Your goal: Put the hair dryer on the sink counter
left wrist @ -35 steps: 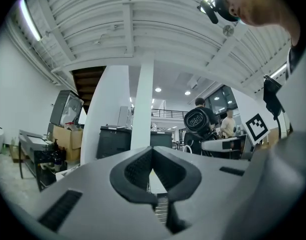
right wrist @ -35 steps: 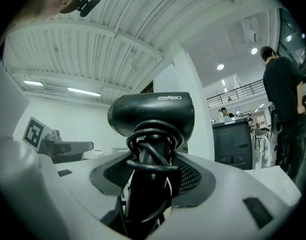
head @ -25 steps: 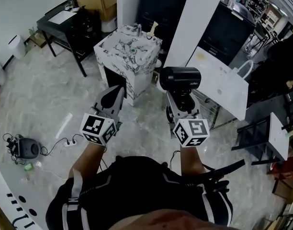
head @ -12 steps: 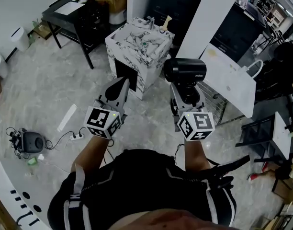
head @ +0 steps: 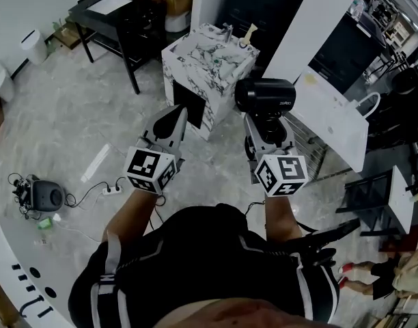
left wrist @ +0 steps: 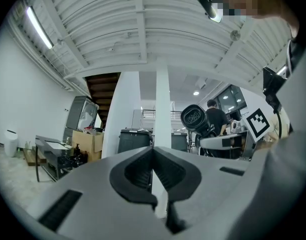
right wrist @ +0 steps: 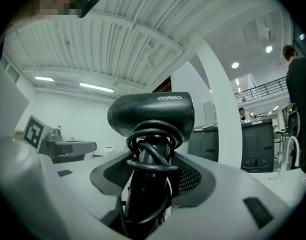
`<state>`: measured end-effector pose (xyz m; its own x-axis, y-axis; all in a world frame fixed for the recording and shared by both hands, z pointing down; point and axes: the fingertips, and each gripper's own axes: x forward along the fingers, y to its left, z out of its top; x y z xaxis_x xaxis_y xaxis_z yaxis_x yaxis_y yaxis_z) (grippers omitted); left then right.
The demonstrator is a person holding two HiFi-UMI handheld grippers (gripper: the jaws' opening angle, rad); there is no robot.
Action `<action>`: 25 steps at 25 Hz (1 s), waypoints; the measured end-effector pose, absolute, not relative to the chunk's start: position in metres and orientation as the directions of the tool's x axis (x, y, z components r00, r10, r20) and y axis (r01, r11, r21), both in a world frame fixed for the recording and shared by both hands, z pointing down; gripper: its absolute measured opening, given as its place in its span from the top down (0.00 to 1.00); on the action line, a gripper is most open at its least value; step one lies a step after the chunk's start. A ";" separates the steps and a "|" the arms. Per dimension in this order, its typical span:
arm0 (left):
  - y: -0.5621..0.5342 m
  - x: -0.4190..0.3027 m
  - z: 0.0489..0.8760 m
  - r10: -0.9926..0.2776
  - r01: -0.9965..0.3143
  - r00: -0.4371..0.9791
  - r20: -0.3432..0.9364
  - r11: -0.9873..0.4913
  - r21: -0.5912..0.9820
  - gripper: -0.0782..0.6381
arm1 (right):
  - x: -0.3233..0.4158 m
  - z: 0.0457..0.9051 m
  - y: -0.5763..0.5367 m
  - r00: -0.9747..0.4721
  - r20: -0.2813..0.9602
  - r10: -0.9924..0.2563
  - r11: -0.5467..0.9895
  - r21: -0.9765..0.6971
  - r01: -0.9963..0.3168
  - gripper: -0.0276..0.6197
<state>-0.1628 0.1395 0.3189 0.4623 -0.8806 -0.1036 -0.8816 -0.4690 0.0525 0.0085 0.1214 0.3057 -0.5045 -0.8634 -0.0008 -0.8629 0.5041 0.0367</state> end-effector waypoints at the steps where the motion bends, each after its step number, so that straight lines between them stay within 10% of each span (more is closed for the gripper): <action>1: 0.139 -0.165 0.320 -0.883 -0.884 0.458 -0.103 -0.465 0.056 0.88 | 0.006 0.306 0.121 -0.508 0.000 -0.862 0.507 0.036 -0.861 0.58; 25: 0.046 -0.189 0.317 -0.905 -0.906 0.417 -0.089 -0.421 0.039 0.88 | -0.036 0.305 0.007 -0.577 -0.013 -0.816 0.577 0.028 -0.816 0.58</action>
